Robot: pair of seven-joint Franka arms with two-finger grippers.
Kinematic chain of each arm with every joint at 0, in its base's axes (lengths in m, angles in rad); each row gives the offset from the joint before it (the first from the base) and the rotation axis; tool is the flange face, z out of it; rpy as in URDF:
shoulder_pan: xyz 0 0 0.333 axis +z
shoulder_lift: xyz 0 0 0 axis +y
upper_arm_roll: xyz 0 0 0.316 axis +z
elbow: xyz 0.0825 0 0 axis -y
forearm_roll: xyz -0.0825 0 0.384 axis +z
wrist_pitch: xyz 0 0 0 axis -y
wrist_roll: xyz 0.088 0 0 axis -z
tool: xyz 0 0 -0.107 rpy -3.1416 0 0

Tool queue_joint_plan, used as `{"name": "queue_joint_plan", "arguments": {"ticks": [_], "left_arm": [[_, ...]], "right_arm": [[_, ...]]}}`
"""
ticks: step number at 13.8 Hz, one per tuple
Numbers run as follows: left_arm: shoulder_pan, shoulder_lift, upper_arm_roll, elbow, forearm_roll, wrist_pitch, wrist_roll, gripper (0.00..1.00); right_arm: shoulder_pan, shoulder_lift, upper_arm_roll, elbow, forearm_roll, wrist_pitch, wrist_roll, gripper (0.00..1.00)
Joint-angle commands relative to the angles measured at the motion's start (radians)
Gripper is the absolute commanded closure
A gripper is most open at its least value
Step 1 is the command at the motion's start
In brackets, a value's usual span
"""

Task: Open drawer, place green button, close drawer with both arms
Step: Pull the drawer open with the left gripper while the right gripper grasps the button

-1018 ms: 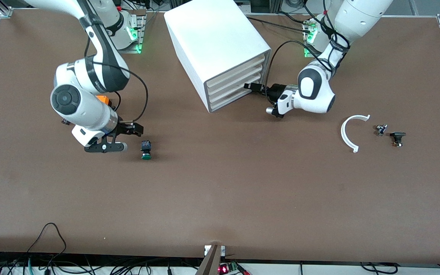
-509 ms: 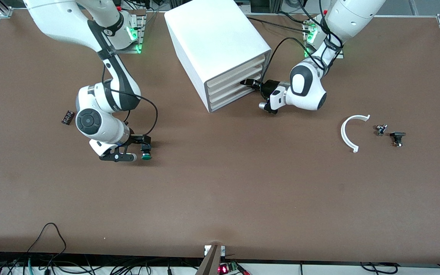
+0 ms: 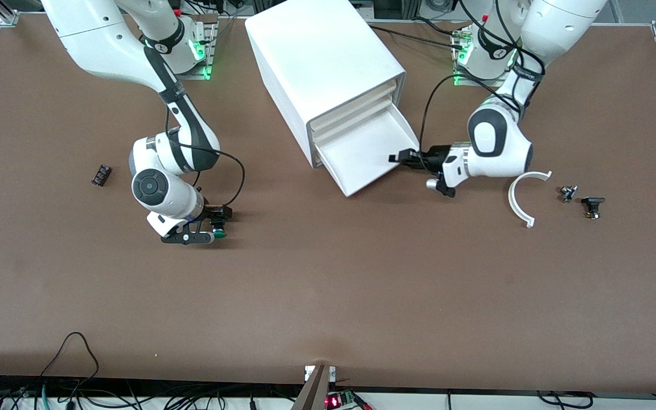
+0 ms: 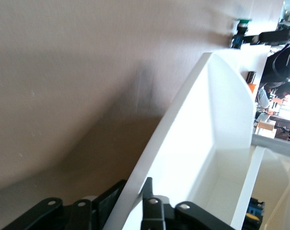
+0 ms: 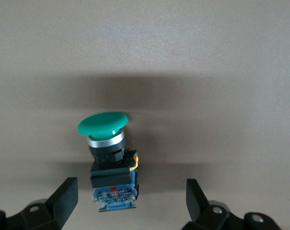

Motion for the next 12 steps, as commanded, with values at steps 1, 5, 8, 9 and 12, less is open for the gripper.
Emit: {"name": "queue_joint_plan", "arguments": {"ticks": [1,5,8,9,12], "left_arm": [[0.006,-0.007,0.026,-0.011,0.058,0.077,-0.011,0.0],[0.071,-0.125,0.029,0.01,0.1,0.076,-0.026,0.0],[0.143,-0.208,0.027,0.088,0.461,0.063,-0.145,0.0],[0.164,-0.246,0.029,0.113,0.589,0.037,-0.195,0.0],[0.192,-0.312,0.085,0.281,0.908,-0.203,-0.276,0.0]], "right_arm": [[0.003,0.014,0.002,-0.003,-0.017,0.03,-0.04,0.0],[0.003,0.032,0.003,-0.004,-0.019,0.047,-0.108,0.0],[0.003,0.034,0.017,-0.007,-0.019,0.045,-0.106,0.17],[0.003,0.034,0.017,-0.007,-0.017,0.044,-0.103,0.36],[0.003,0.034,0.042,0.002,-0.019,0.042,-0.097,0.64]]}}
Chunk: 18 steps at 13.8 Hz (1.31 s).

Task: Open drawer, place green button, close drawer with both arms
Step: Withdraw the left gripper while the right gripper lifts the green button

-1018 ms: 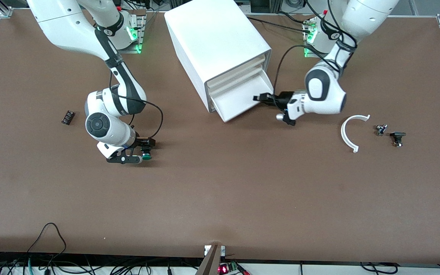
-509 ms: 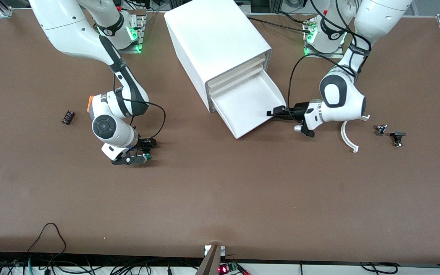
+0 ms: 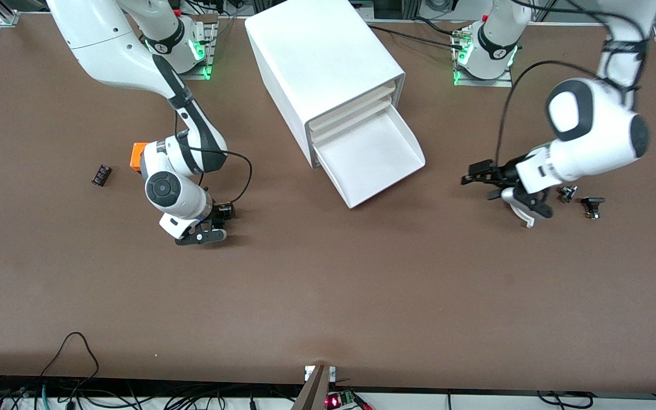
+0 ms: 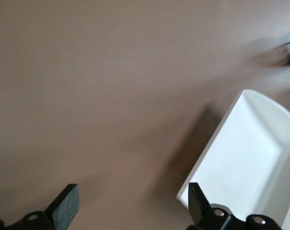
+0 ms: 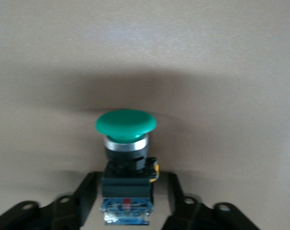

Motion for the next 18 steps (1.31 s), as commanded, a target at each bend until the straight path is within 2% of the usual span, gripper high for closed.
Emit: {"name": "queue_joint_plan", "arguments": {"ticks": [1,3,4,5,8,10,12,14,16,18], "left_arm": [[0.009,-0.041,0.047,0.187,0.235,-0.247,-0.083,0.0],[0.008,-0.053,0.047,0.304,0.373,-0.385,-0.173,0.0],[-0.001,-0.074,0.045,0.327,0.422,-0.424,-0.227,0.0],[-0.005,-0.094,0.038,0.33,0.447,-0.45,-0.279,0.0],[-0.009,-0.137,0.03,0.329,0.498,-0.493,-0.471,0.0],[-0.009,-0.148,0.018,0.332,0.553,-0.492,-0.479,0.0],[-0.008,-0.145,0.021,0.332,0.555,-0.47,-0.471,0.0],[-0.005,-0.143,0.033,0.329,0.556,-0.418,-0.467,0.0],[-0.005,-0.145,0.035,0.319,0.558,-0.426,-0.465,0.0],[0.002,-0.143,0.035,0.318,0.544,-0.421,-0.471,0.0]], "right_arm": [[0.0,-0.002,0.015,0.001,-0.011,0.009,-0.001,0.7],[0.0,-0.002,0.015,0.004,-0.011,0.009,-0.006,0.81],[0.0,-0.001,0.015,0.004,-0.011,0.009,-0.007,0.88],[0.0,0.001,0.015,0.006,-0.011,0.01,-0.006,0.9],[-0.002,-0.045,0.015,0.062,-0.015,-0.035,-0.072,0.93],[0.001,-0.048,0.015,0.172,-0.015,-0.121,-0.121,0.93],[0.001,-0.05,0.015,0.264,-0.01,-0.19,-0.2,0.93],[0.001,-0.05,0.018,0.367,-0.008,-0.243,-0.396,0.93],[0.005,-0.048,0.064,0.409,-0.008,-0.249,-0.605,0.93],[0.006,-0.05,0.149,0.412,-0.011,-0.252,-0.641,0.93]]}}
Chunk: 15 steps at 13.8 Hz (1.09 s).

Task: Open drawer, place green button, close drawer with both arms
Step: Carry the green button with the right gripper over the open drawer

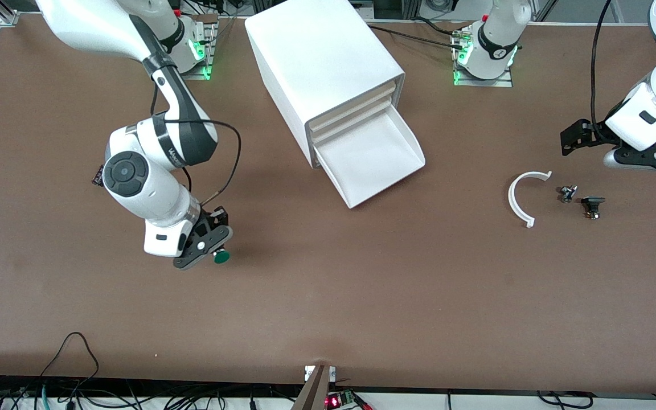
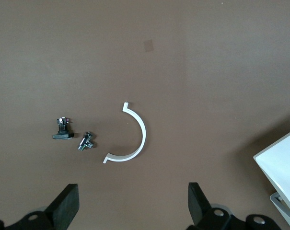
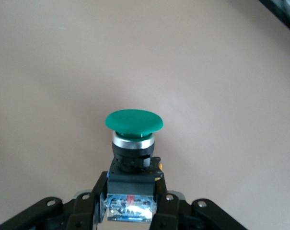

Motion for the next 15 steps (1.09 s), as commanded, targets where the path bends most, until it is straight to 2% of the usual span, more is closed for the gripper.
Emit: {"name": "queue_joint_plan", "arguments": {"ticks": [1,3,6,11,15], "left_arm": [[0.003,-0.004,0.0,-0.006,0.014,0.011,-0.01,0.0],[0.003,-0.004,0.0,-0.006,0.012,0.012,-0.01,0.0],[0.004,-0.003,0.0,-0.006,0.008,0.012,-0.005,0.0],[0.008,0.0,0.0,-0.006,0.008,0.012,-0.002,0.0],[0.009,0.0,0.0,-0.004,0.008,0.014,-0.002,0.0]], "right_arm": [[0.007,0.015,0.124,0.029,-0.021,-0.019,-0.062,0.93],[0.041,0.024,0.2,0.06,-0.085,-0.019,-0.065,0.93],[0.108,0.076,0.253,0.143,-0.125,-0.031,-0.108,0.93],[0.251,0.146,0.258,0.215,-0.2,-0.03,-0.261,0.93],[0.288,0.183,0.265,0.215,-0.229,-0.03,-0.4,0.92]]}}
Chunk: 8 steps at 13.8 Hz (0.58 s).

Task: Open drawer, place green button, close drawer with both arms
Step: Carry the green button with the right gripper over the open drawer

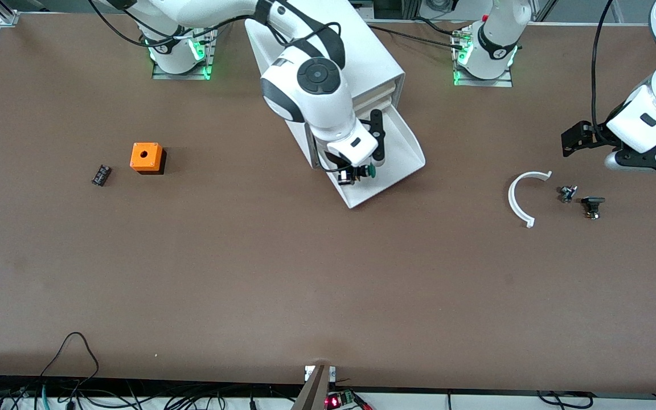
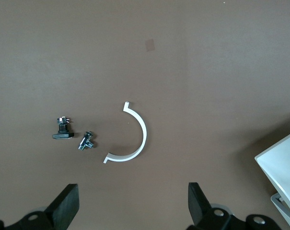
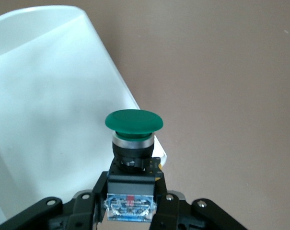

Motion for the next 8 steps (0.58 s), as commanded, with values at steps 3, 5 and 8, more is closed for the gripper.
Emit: {"name": "queue_joint_plan", "arguments": {"ticks": [3,5,8], "left_arm": [[0.004,-0.002,-0.001,-0.003,0.008,0.01,-0.002,0.0],[0.005,-0.002,-0.001,-0.003,0.008,0.01,-0.002,0.0],[0.004,0.001,-0.001,-0.003,0.008,0.01,-0.002,0.0]], "right_arm": [[0.058,0.05,0.011,0.044,-0.073,-0.07,-0.116,0.92],[0.078,0.063,0.011,0.044,-0.105,-0.113,-0.118,0.92],[0.096,0.078,0.012,0.028,-0.148,-0.118,-0.118,0.92]]}}
